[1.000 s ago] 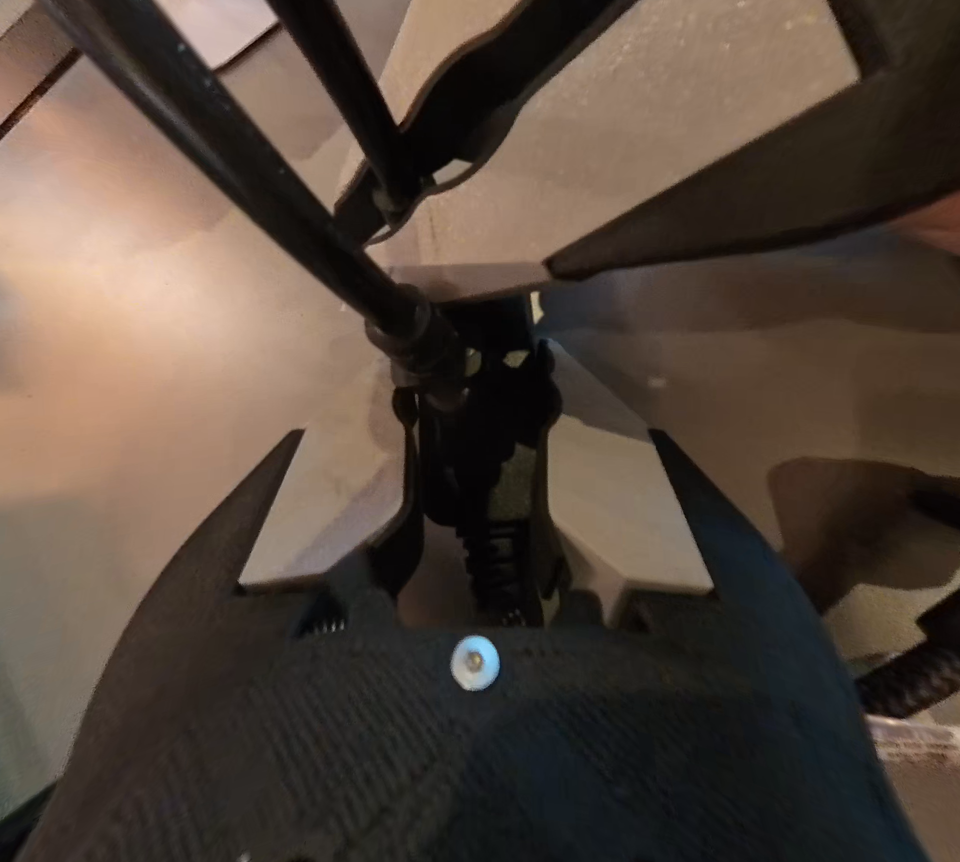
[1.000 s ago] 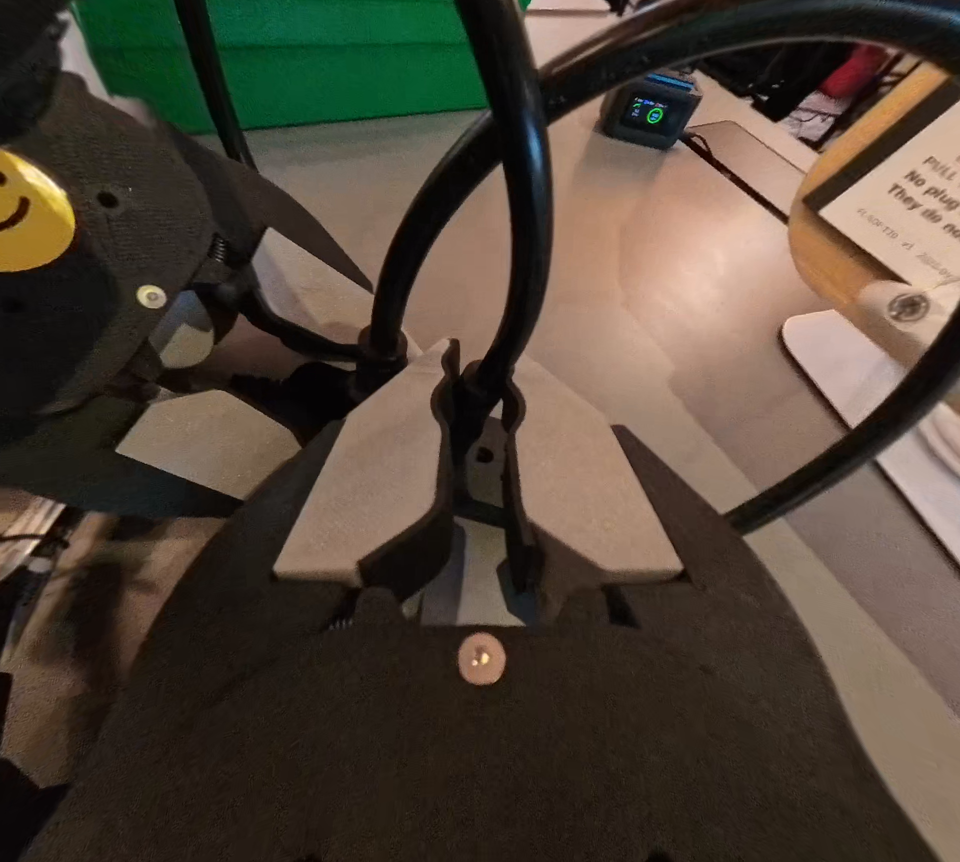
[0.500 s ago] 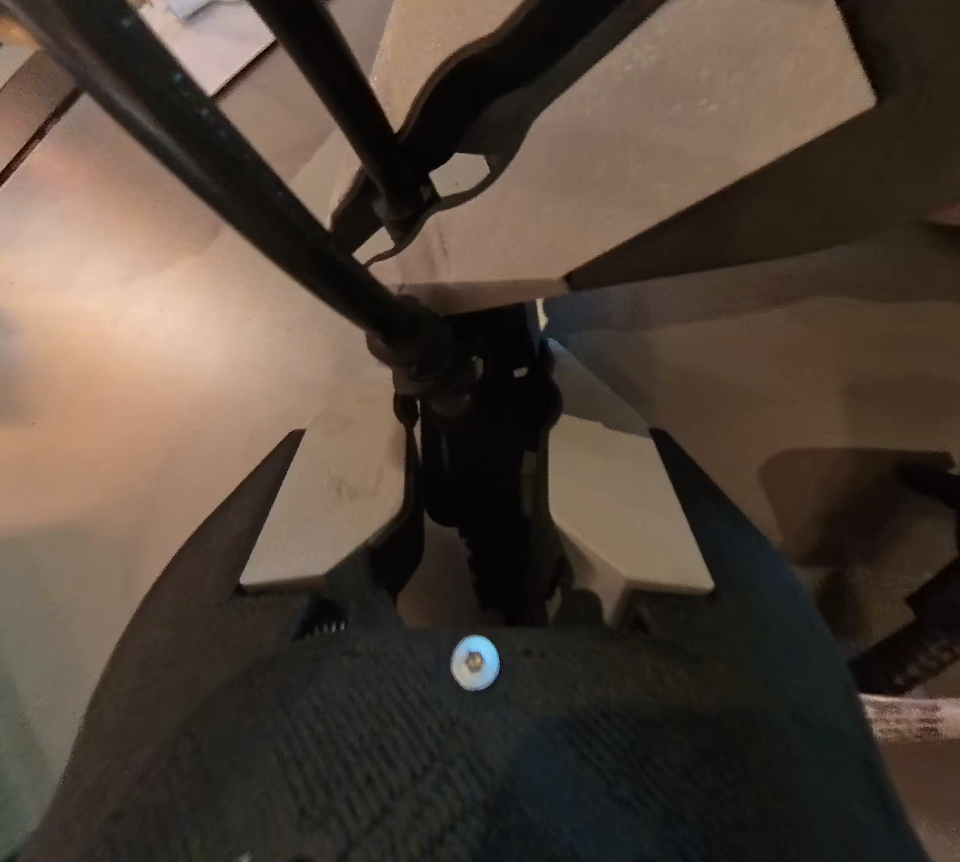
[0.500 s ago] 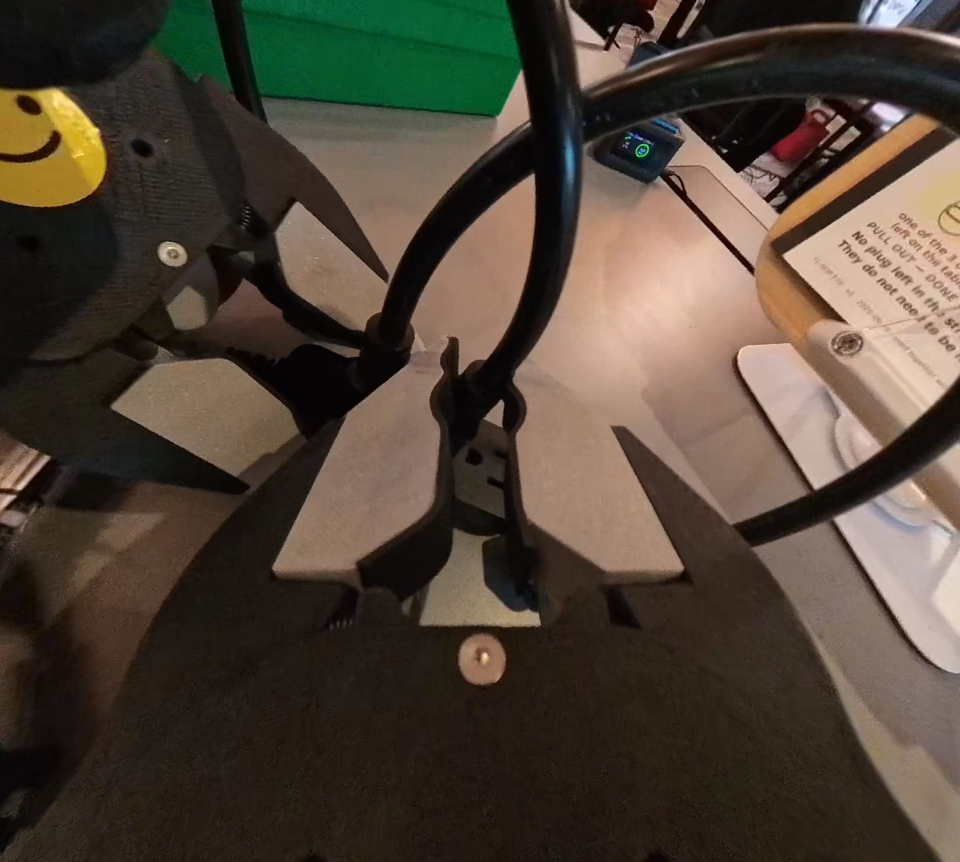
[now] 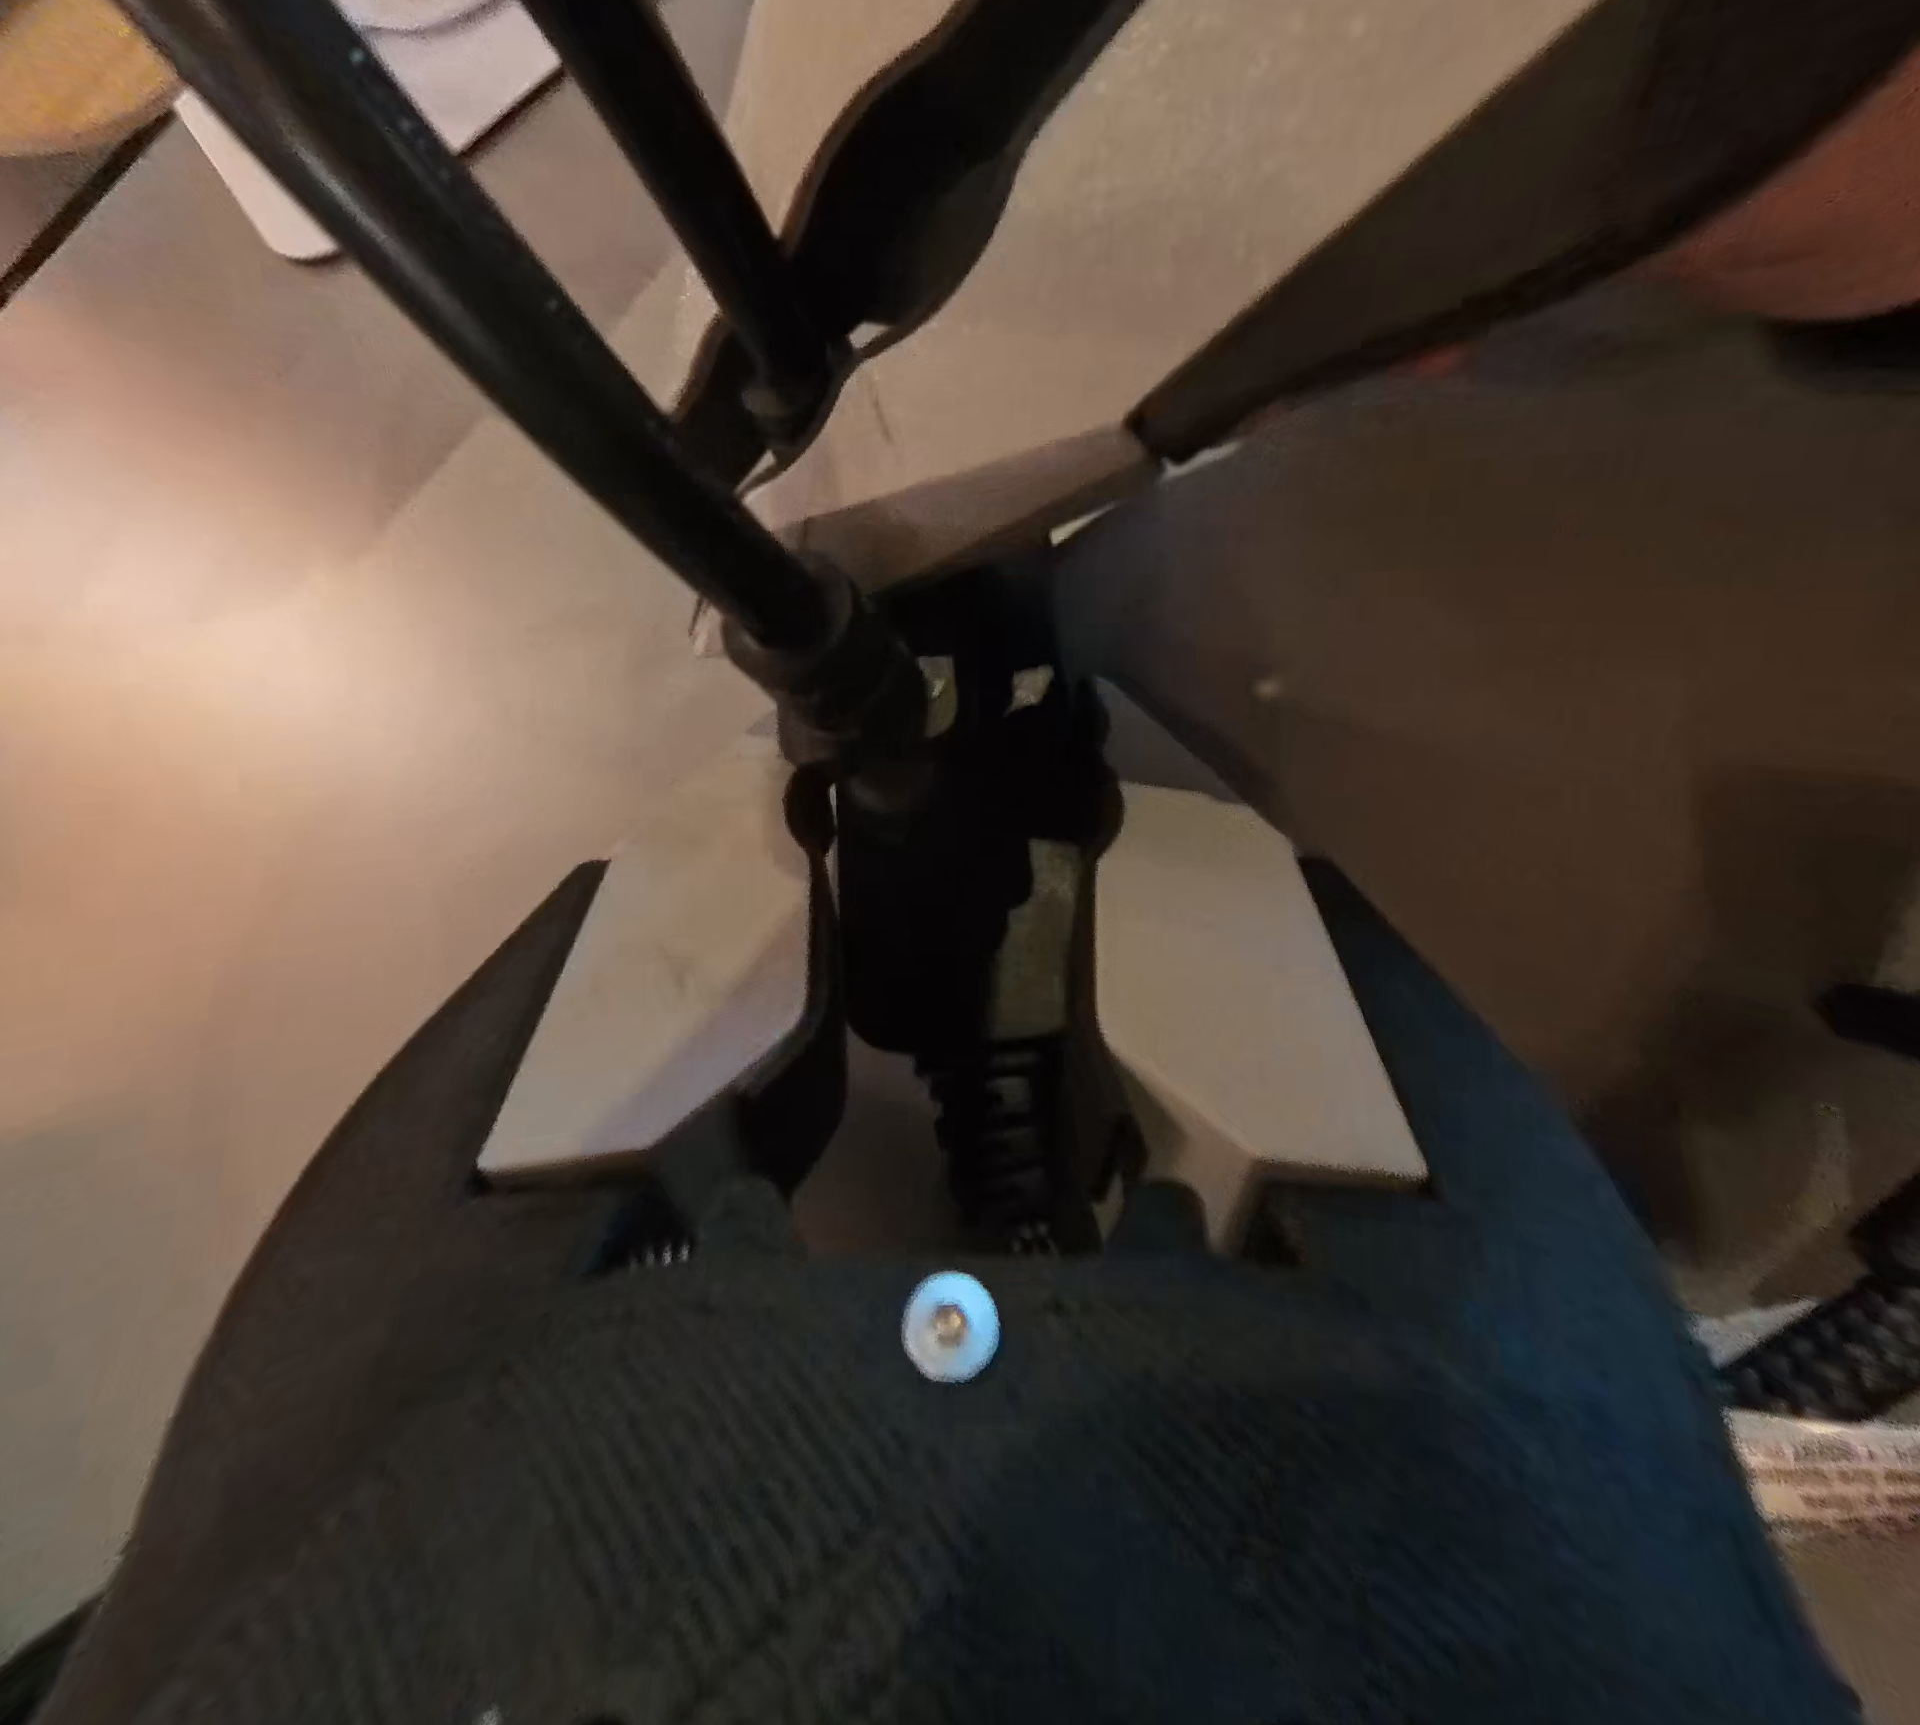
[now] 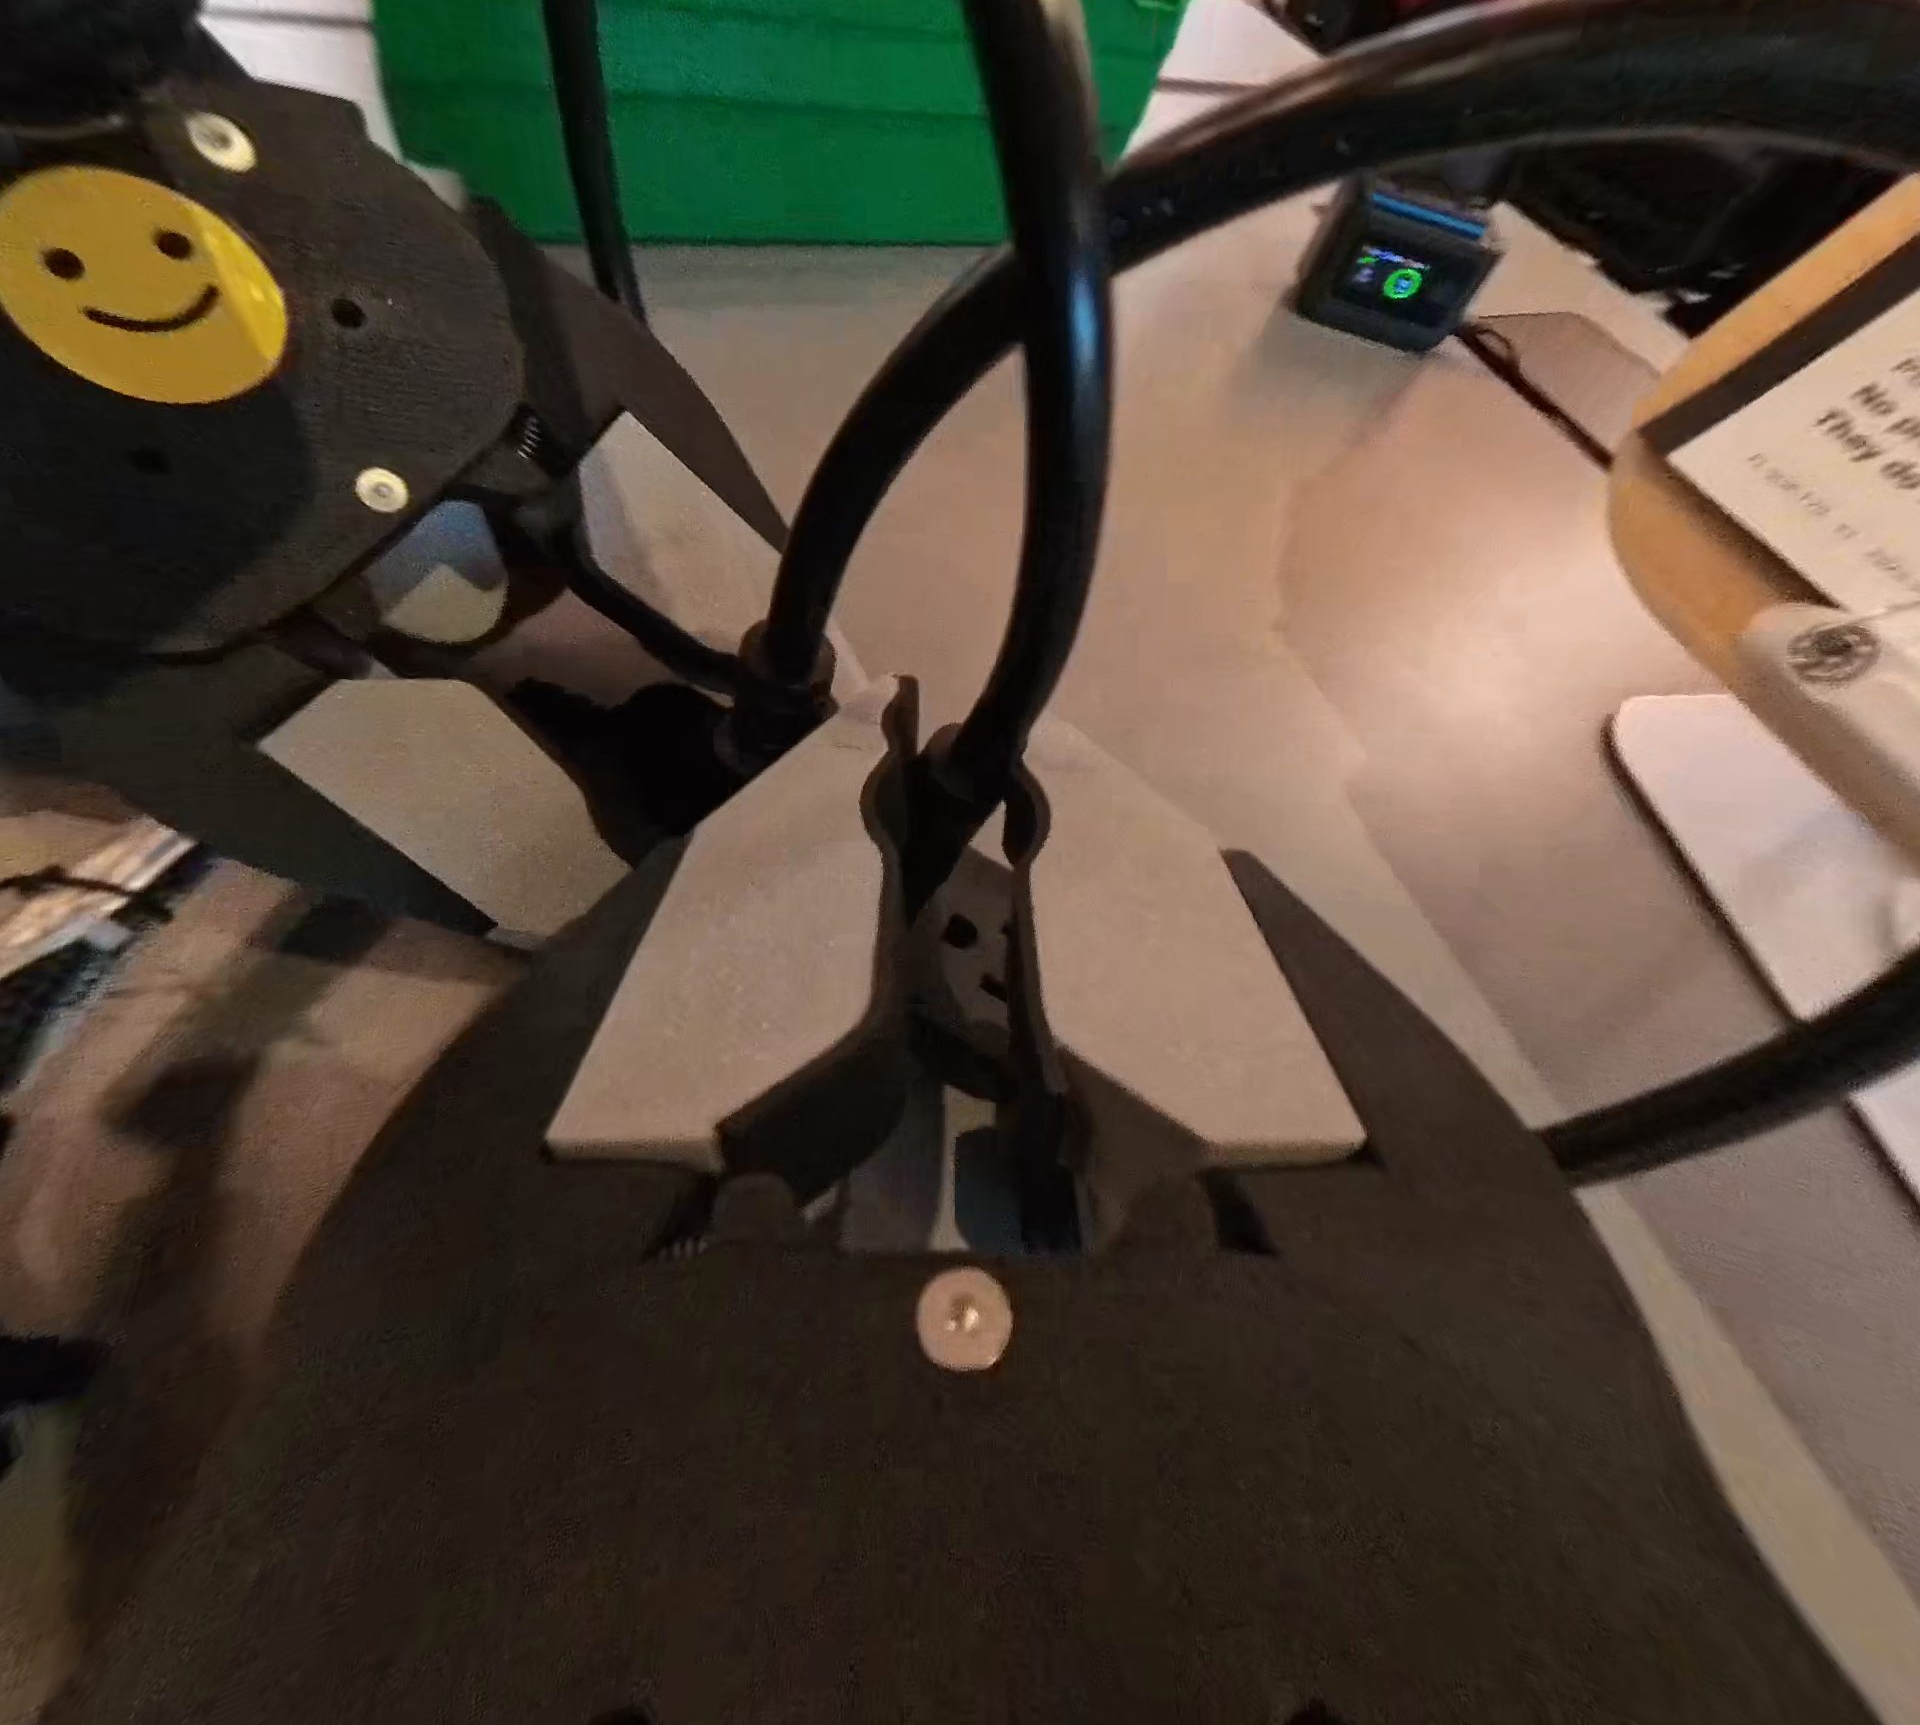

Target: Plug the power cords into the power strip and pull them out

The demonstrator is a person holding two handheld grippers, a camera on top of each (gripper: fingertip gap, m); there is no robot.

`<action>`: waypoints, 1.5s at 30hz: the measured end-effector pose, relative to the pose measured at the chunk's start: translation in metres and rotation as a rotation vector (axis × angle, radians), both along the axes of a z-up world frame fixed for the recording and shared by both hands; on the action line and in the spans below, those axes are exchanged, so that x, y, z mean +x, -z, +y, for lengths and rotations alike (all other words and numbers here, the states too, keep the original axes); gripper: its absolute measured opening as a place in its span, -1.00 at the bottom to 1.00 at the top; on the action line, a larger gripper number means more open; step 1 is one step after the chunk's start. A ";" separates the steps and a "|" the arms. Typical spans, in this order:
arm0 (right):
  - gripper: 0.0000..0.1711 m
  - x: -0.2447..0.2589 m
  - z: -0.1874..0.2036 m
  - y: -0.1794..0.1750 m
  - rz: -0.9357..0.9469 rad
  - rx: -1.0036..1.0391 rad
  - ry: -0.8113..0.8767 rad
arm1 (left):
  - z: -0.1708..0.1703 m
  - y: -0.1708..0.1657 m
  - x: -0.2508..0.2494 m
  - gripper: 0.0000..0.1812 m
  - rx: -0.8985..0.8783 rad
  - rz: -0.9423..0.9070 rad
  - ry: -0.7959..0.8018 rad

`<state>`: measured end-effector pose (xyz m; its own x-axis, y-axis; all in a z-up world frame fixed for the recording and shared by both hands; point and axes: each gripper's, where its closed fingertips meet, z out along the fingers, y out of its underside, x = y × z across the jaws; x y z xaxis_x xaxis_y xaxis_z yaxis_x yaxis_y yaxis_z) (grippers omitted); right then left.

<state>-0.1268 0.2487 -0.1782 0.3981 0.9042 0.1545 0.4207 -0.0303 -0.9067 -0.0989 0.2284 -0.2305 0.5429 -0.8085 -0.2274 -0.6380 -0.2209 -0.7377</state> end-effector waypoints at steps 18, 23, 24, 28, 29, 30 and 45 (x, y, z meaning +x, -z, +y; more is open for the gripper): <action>-0.90 -0.016 -0.010 -0.001 -0.008 -0.020 -0.064 | -0.002 0.003 -0.006 -0.52 -0.010 0.011 0.001; -0.88 -0.010 -0.005 0.002 -0.021 -0.055 -0.055 | -0.002 0.003 -0.007 -0.51 0.011 0.020 -0.010; -0.88 -0.009 -0.004 0.002 0.004 -0.091 -0.054 | -0.001 0.003 -0.007 -0.51 0.005 0.014 -0.017; -0.89 -0.015 -0.009 0.000 -0.027 -0.031 -0.024 | -0.002 0.003 -0.009 -0.51 0.012 0.021 -0.019; -0.90 -0.017 -0.011 -0.001 -0.047 0.008 -0.015 | -0.003 0.003 -0.009 -0.52 0.010 0.020 -0.012; -0.90 -0.018 -0.012 -0.002 -0.061 0.030 -0.006 | -0.003 0.002 -0.010 -0.53 0.013 0.017 -0.015; -0.90 -0.015 -0.013 -0.004 -0.078 0.054 -0.029 | -0.003 0.001 -0.006 -0.51 -0.015 -0.015 -0.017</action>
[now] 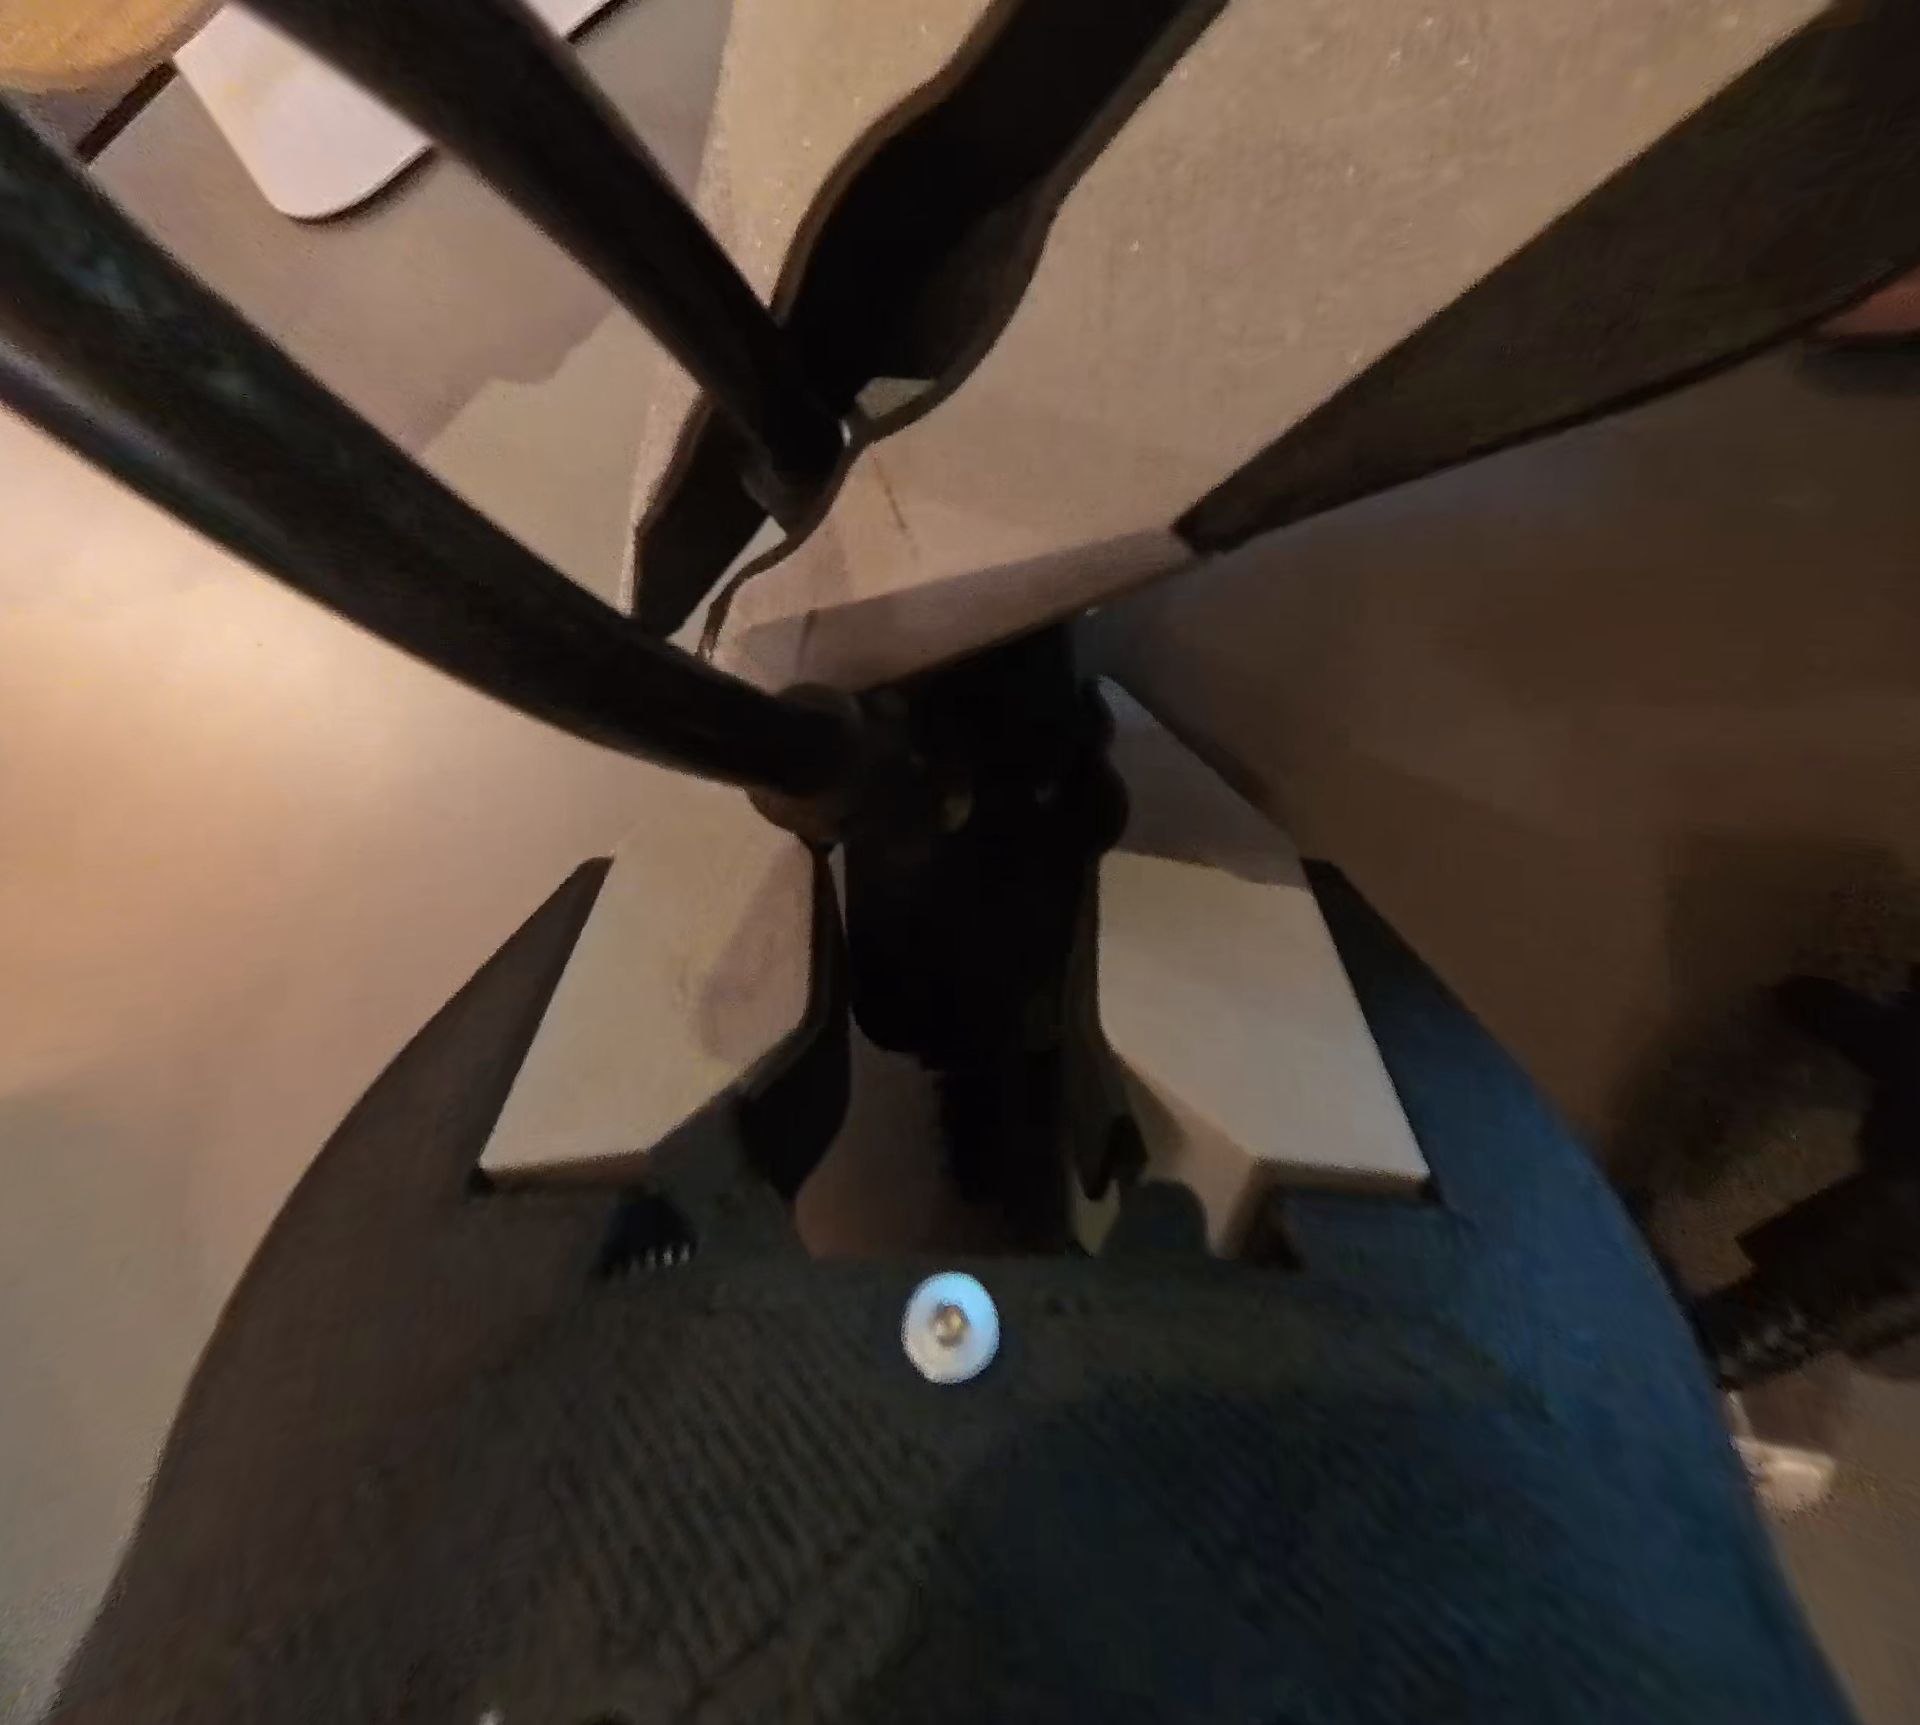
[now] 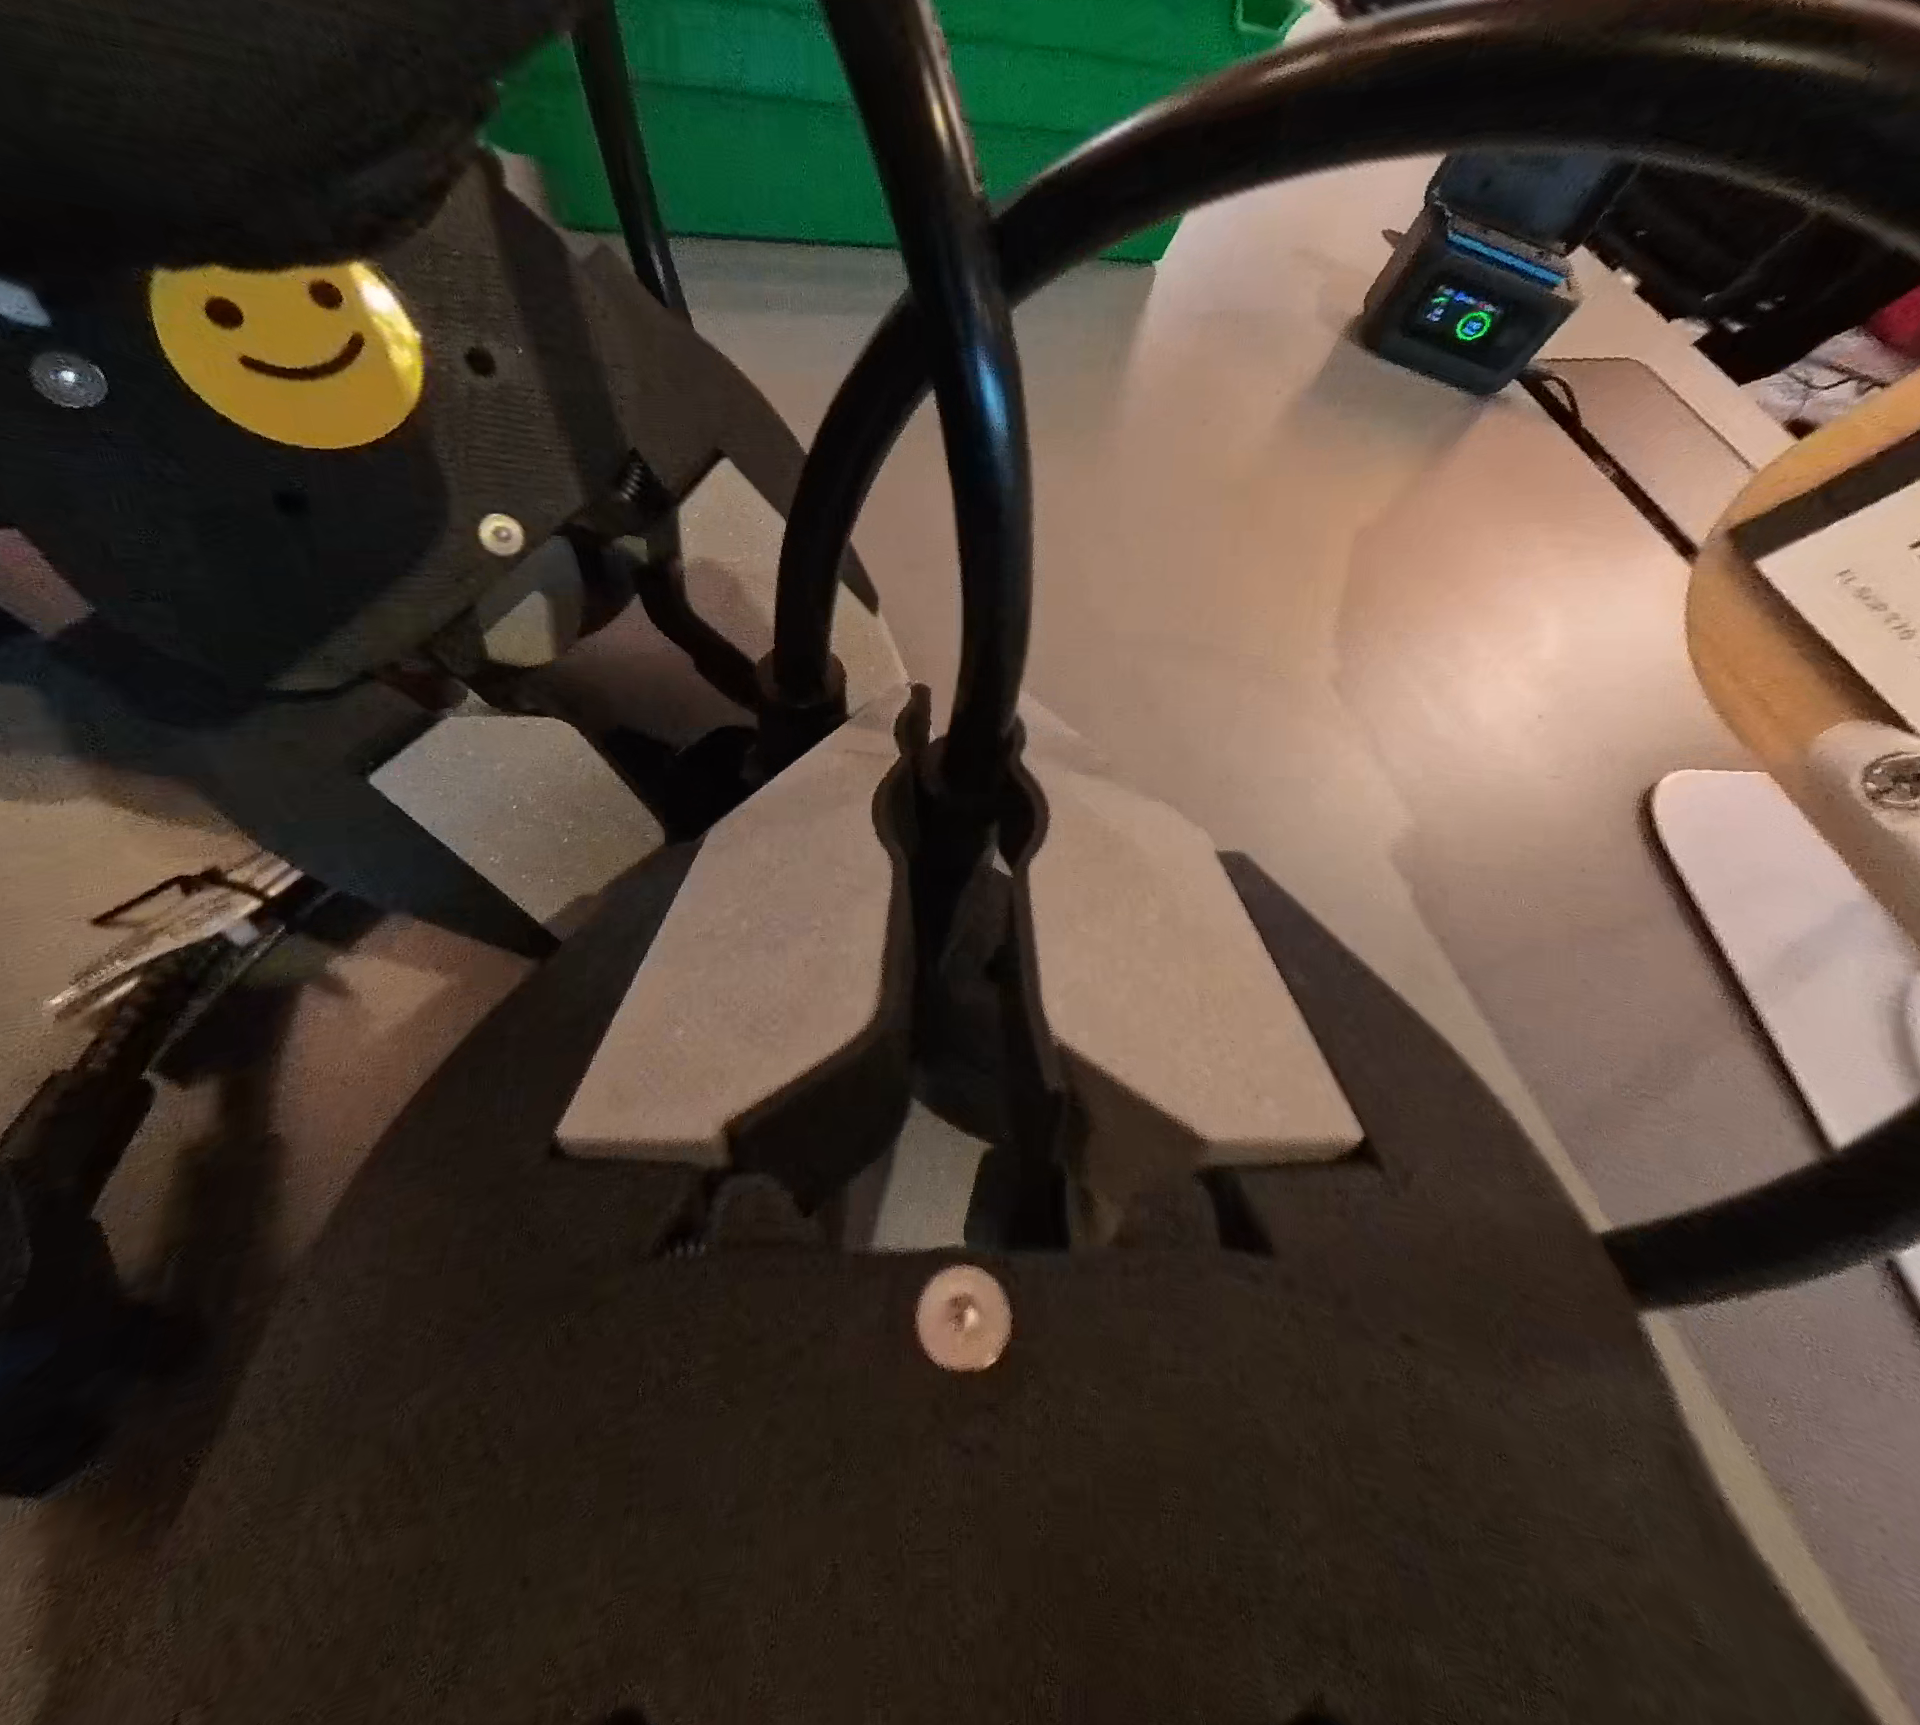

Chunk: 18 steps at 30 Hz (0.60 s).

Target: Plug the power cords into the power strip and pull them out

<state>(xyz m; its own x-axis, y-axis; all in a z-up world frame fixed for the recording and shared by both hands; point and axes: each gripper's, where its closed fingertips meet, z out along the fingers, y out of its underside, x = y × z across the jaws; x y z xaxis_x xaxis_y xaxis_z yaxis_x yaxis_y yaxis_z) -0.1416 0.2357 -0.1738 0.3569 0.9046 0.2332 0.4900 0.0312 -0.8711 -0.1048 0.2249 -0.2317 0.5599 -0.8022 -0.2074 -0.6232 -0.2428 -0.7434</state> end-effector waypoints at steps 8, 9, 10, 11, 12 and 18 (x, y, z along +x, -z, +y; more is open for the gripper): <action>-0.88 0.012 0.012 0.001 0.105 -0.175 -0.032 | -0.002 -0.008 0.004 -0.51 0.029 -0.040 0.005; -0.88 0.010 0.012 0.001 0.117 -0.194 -0.034 | -0.002 -0.007 0.003 -0.51 0.025 -0.037 0.002; -0.89 0.009 0.011 0.002 0.121 -0.201 -0.031 | -0.001 -0.006 0.003 -0.51 0.019 -0.029 0.000; -0.90 0.006 0.008 0.005 0.103 -0.187 -0.022 | -0.001 -0.002 0.003 -0.51 0.007 -0.010 -0.003; -0.89 0.003 0.006 0.005 0.076 -0.138 -0.011 | -0.001 0.004 0.002 -0.51 -0.017 0.024 -0.005; -0.91 0.010 0.004 0.001 -0.013 -0.010 0.014 | 0.000 -0.001 0.009 -0.51 0.004 0.002 0.012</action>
<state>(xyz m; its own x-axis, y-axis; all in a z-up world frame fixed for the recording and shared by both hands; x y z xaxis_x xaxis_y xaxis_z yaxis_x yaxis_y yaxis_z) -0.1321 0.2400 -0.1745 0.3664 0.9018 0.2293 0.5016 0.0161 -0.8649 -0.0959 0.2247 -0.2310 0.5501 -0.8077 -0.2122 -0.6277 -0.2322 -0.7431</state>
